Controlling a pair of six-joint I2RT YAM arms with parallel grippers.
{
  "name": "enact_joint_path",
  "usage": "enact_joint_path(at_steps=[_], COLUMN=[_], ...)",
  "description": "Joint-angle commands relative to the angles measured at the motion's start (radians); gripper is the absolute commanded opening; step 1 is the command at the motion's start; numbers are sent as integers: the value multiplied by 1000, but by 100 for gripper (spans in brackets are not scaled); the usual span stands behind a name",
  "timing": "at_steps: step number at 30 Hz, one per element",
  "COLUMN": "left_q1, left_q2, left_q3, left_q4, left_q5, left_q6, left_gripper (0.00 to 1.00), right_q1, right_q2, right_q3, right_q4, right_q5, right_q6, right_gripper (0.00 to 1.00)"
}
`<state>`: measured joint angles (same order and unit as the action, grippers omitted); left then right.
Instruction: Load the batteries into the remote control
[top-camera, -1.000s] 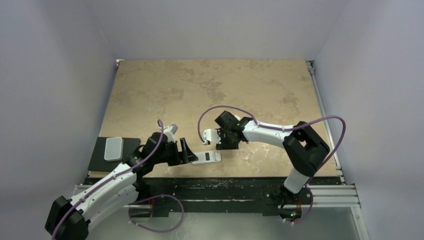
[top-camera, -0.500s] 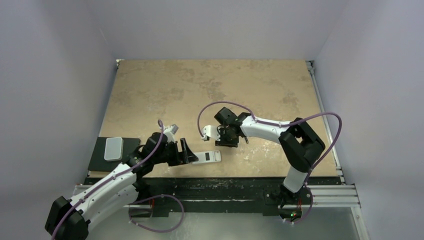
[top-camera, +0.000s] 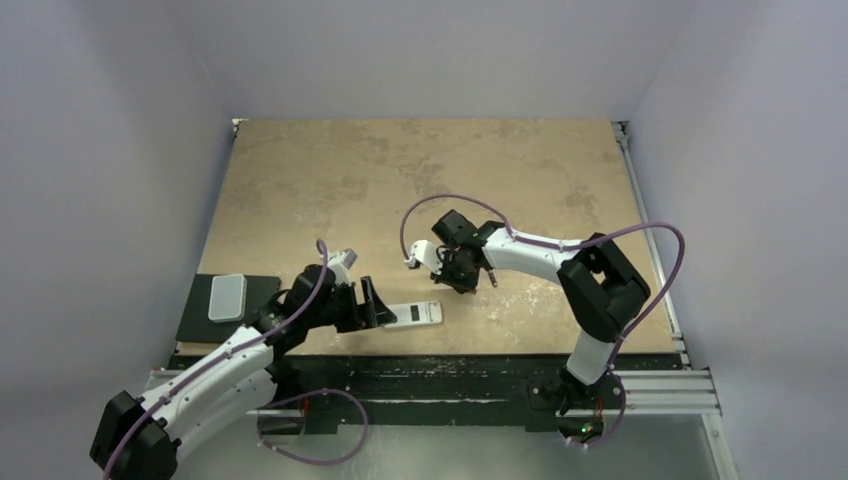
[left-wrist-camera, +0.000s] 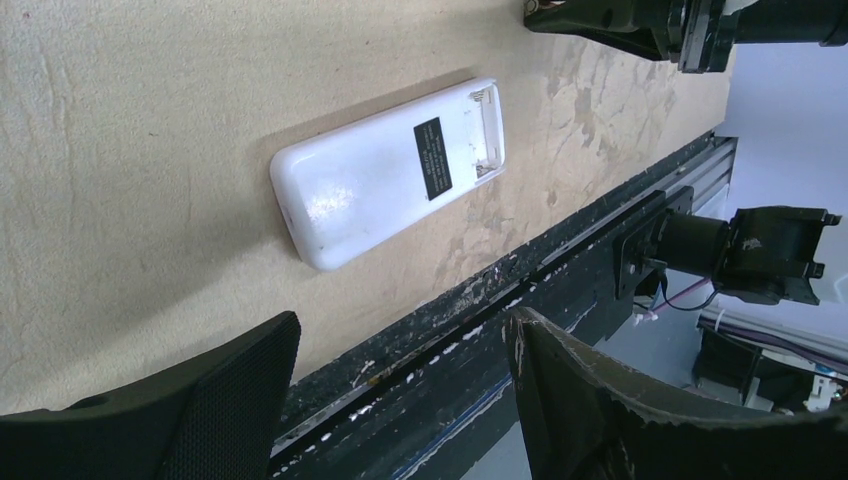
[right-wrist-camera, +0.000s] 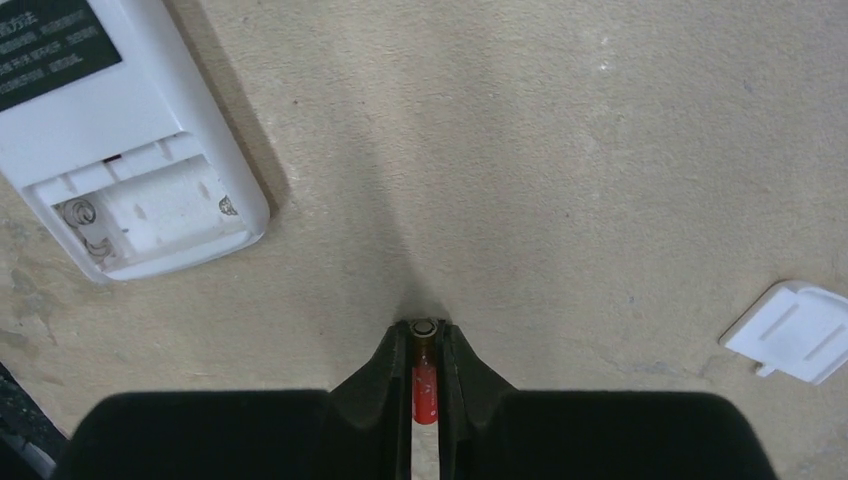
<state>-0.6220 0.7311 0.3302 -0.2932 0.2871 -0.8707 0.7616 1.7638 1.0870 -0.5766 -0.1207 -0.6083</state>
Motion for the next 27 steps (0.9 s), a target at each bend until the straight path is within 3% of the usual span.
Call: enact_joint_path(at_steps=[1,17,27], left_q1=[4,3,3], left_q2=[17,94,144], left_q3=[15,9,44], left_q4=[35,71,93], left_q5=[-7,-45,-105], left_q6=[18,20,42], left_gripper=[75,76,76], right_q1=[-7,28,75], right_q2=[-4,-327,-420], right_q3=[-18,-113,-114], right_q4=[87,134,135], right_q5=[60,11,-26], right_q6=[130,494,796], right_gripper=[2,0,0])
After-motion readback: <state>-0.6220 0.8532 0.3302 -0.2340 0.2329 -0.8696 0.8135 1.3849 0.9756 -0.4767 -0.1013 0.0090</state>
